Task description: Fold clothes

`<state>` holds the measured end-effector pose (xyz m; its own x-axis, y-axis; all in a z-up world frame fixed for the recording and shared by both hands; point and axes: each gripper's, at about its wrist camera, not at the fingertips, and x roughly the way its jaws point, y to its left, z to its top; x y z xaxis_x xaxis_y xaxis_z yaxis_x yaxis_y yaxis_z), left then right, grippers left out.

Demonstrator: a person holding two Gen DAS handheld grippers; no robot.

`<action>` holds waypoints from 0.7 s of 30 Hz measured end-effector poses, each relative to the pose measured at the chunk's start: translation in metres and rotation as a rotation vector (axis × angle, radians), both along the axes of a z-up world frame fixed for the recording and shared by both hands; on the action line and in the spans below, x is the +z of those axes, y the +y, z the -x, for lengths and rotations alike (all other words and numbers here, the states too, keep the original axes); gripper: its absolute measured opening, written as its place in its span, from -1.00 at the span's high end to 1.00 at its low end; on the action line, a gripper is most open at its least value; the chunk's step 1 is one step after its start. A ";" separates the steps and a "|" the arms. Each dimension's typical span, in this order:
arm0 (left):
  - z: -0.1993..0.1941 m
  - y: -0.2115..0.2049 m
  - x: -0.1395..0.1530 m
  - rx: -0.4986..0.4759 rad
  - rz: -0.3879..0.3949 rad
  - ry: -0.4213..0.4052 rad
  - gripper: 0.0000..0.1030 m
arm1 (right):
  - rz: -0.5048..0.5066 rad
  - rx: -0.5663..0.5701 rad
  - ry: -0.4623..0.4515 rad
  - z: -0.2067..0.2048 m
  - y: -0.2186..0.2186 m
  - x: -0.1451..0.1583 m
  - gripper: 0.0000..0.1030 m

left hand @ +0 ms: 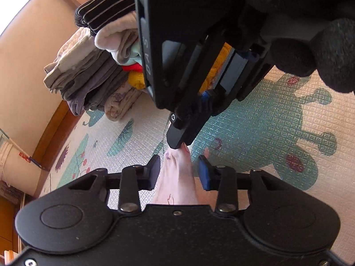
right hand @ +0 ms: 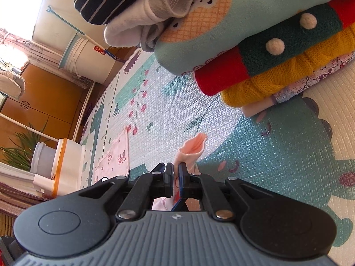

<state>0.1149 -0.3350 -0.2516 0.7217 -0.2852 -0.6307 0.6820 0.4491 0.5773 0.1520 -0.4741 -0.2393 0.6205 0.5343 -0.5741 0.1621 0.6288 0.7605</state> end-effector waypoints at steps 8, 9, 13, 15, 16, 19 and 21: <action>-0.029 0.027 0.029 0.149 0.140 0.121 0.94 | -0.029 -0.064 -0.089 0.025 -0.006 0.011 0.36; -0.036 0.037 0.035 0.183 0.188 0.166 0.94 | 0.001 -0.066 -0.103 0.031 -0.002 0.012 0.25; -0.063 0.090 0.064 0.330 0.434 0.378 0.95 | 0.120 0.030 -0.158 0.045 0.037 0.013 0.10; -0.072 0.125 0.082 0.366 0.569 0.454 0.95 | 0.205 0.113 -0.193 0.050 0.072 0.015 -0.04; -0.073 0.144 0.092 0.374 0.646 0.494 0.95 | 0.253 0.150 -0.212 0.053 0.091 0.017 -0.04; -0.088 0.188 0.121 0.407 0.744 0.538 0.97 | 0.390 0.272 -0.262 0.057 0.153 0.021 -0.04; -0.094 0.210 0.137 0.429 0.733 0.535 0.98 | 0.447 0.349 -0.280 0.059 0.191 0.023 -0.08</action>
